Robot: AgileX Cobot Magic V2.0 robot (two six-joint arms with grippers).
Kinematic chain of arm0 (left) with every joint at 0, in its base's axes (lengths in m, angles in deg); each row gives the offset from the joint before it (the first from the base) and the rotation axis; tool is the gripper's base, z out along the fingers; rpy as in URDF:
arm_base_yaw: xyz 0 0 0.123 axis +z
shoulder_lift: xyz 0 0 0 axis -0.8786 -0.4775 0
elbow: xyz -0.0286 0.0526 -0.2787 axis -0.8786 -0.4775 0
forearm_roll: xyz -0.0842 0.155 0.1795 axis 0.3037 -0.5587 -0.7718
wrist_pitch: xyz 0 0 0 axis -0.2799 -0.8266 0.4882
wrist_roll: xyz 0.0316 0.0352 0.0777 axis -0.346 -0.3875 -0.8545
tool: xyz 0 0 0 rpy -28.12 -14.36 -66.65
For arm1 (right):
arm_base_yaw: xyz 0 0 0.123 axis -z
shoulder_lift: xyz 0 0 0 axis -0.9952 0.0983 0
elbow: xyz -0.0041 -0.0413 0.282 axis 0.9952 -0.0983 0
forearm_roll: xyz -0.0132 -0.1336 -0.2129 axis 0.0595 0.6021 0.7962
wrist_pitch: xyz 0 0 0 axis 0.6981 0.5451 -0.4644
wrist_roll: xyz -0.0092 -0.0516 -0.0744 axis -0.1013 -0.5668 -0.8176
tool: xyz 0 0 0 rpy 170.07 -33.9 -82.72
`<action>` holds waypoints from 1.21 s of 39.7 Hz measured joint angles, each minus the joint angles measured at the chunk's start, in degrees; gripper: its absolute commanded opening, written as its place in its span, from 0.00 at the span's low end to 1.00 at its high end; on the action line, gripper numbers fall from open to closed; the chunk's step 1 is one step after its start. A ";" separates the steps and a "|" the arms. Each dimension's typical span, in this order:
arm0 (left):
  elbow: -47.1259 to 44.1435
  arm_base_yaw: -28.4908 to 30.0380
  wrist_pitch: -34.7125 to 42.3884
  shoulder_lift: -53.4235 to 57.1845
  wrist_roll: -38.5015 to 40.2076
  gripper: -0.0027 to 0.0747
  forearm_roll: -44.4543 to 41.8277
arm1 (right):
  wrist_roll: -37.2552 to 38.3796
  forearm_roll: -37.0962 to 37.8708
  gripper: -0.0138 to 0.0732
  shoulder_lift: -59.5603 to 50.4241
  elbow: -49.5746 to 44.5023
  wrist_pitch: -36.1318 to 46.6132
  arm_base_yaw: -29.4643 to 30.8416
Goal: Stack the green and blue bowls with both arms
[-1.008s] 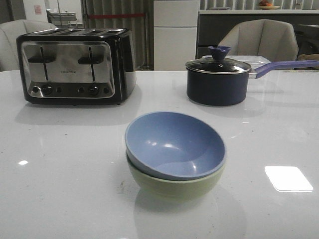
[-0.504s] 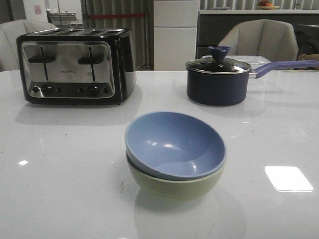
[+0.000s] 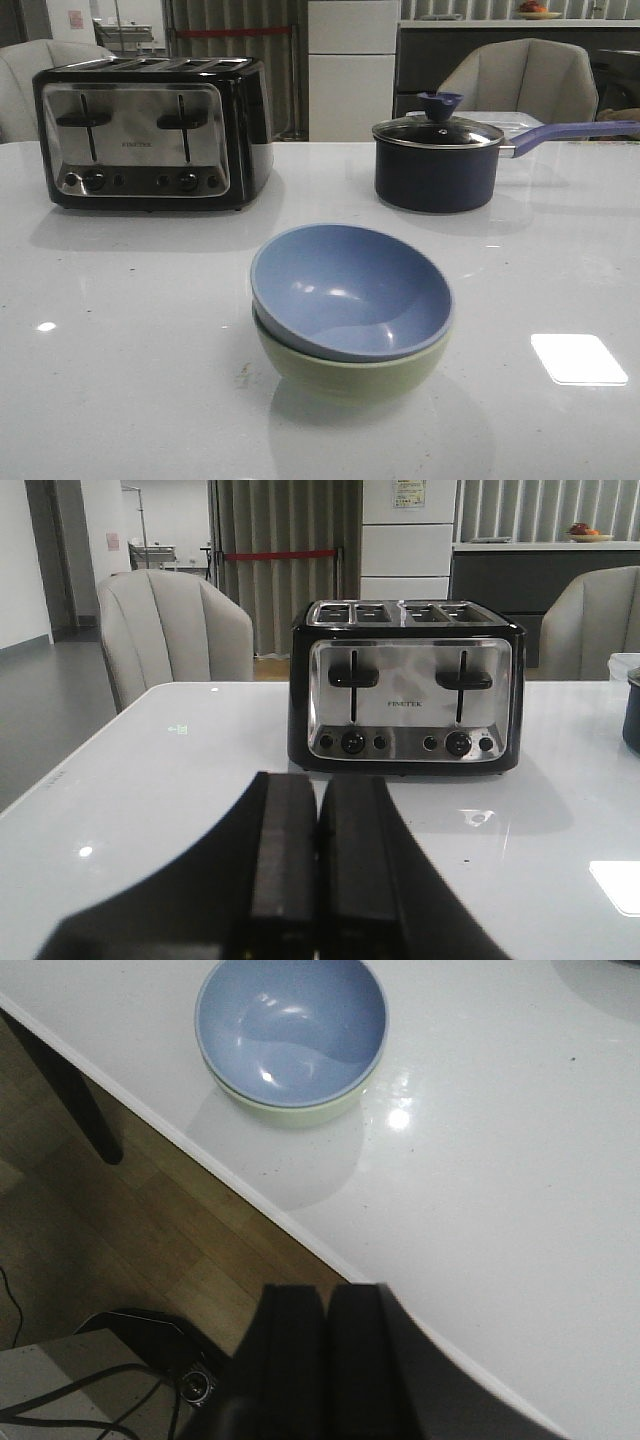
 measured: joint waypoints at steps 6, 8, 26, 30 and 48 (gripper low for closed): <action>0.00 0.00 0.00 0.00 0.00 0.16 0.00 | 0.00 3.50 0.19 -2.57 -2.04 4.11 1.06; 0.00 0.00 0.00 0.00 0.00 0.16 0.00 | 0.00 4.52 0.19 -4.64 -4.11 7.27 3.07; 0.00 0.00 0.00 0.00 0.00 0.16 0.00 | 0.00 5.95 0.19 -24.24 -33.58 38.97 22.78; 0.00 0.00 0.00 0.00 0.00 0.16 0.00 | 0.00 5.95 0.19 -25.20 -37.73 44.72 23.59; 0.00 0.00 0.12 0.00 0.00 0.16 0.00 | 0.55 5.95 0.19 -25.17 -38.69 48.92 23.79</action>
